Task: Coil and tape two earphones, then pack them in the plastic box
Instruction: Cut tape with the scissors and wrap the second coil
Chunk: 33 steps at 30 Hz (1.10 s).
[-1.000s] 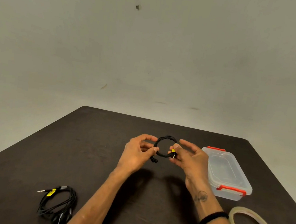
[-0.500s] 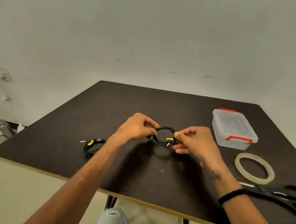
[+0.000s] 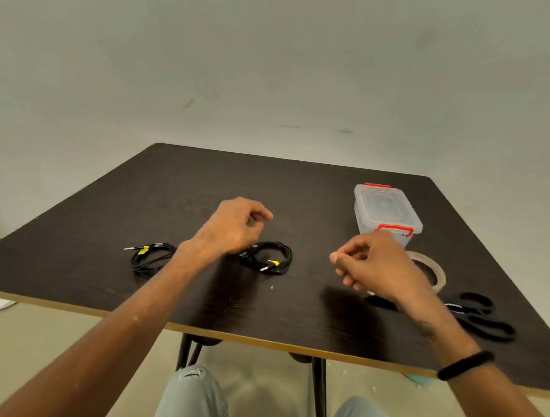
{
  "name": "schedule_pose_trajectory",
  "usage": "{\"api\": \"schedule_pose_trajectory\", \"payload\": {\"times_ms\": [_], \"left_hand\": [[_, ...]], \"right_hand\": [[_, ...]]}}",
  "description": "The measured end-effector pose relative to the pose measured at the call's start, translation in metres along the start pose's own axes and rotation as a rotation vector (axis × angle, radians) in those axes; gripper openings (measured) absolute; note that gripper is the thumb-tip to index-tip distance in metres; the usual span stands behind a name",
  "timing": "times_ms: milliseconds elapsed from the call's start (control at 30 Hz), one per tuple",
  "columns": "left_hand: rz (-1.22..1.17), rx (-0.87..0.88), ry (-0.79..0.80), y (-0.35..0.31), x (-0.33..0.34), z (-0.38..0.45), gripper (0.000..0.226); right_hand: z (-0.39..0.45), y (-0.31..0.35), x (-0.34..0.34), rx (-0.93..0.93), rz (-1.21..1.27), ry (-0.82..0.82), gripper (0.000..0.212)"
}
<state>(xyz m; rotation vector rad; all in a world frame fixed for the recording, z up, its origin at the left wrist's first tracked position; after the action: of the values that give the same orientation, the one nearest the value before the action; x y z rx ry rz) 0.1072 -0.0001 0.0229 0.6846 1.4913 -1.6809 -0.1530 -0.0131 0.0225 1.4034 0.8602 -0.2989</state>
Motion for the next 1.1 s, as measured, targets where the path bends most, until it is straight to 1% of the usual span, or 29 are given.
{"api": "schedule_pose_trajectory", "payload": {"times_ms": [67,133,200,300,367,467,533,600,667,733,933,1033,1100], "left_hand": [[-0.045,0.069,-0.127,-0.012,-0.003,-0.003,0.028],[-0.113,0.131,-0.194,-0.031,0.002,-0.006,0.020],[-0.155,0.175,-0.185,-0.054,0.015,-0.007,0.015],[-0.140,0.224,-0.063,-0.087,0.050,-0.007,0.016],[-0.110,0.235,0.041,-0.104,0.078,-0.006,0.023],[-0.066,0.217,0.172,-0.119,0.113,-0.006,0.044],[-0.038,0.208,0.192,-0.127,0.127,-0.005,0.051],[-0.032,0.212,0.167,-0.132,0.131,-0.005,0.052],[-0.024,0.217,0.164,-0.139,0.136,-0.003,0.049],[-0.020,0.214,0.168,-0.144,0.139,0.000,0.042],[-0.067,0.208,0.144,-0.147,0.147,0.008,0.019],[-0.084,0.210,0.123,-0.145,0.150,0.010,0.011],[-0.094,0.211,0.125,-0.145,0.151,0.009,0.009]], "right_hand": [[-0.011,-0.010,-0.025,0.007,-0.026,-0.054,0.008],[-0.022,-0.025,-0.055,0.024,-0.101,-0.130,0.008],[-0.033,-0.039,-0.084,0.039,-0.203,-0.210,0.008],[-0.047,-0.061,-0.118,0.066,-0.298,-0.260,0.003],[-0.053,-0.077,-0.133,0.088,-0.394,-0.211,0.008],[-0.063,-0.104,-0.141,0.139,-0.477,-0.032,0.023],[-0.069,-0.119,-0.141,0.130,-0.517,0.052,0.030],[-0.073,-0.125,-0.137,0.091,-0.538,0.068,0.032],[-0.075,-0.127,-0.137,0.063,-0.534,0.047,0.032],[-0.074,-0.128,-0.136,0.038,-0.582,0.047,0.035],[-0.069,-0.134,-0.134,-0.012,-0.665,0.133,0.046],[-0.066,-0.134,-0.133,-0.060,-0.643,0.161,0.053],[-0.064,-0.134,-0.132,-0.071,-0.650,0.180,0.053]]}}
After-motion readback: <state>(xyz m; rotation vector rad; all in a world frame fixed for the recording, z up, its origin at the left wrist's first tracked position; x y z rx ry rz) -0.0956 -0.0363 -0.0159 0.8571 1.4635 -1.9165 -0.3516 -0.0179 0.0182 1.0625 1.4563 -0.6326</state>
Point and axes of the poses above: each hand's wrist, its own z-axis towards the middle knuckle, its own x-axis out of the palm, y = z × x, the point moved 5 cm from there along z, towards the middle knuckle, and after that the axes turned 4 degrees about y, right-handed, at the moved point
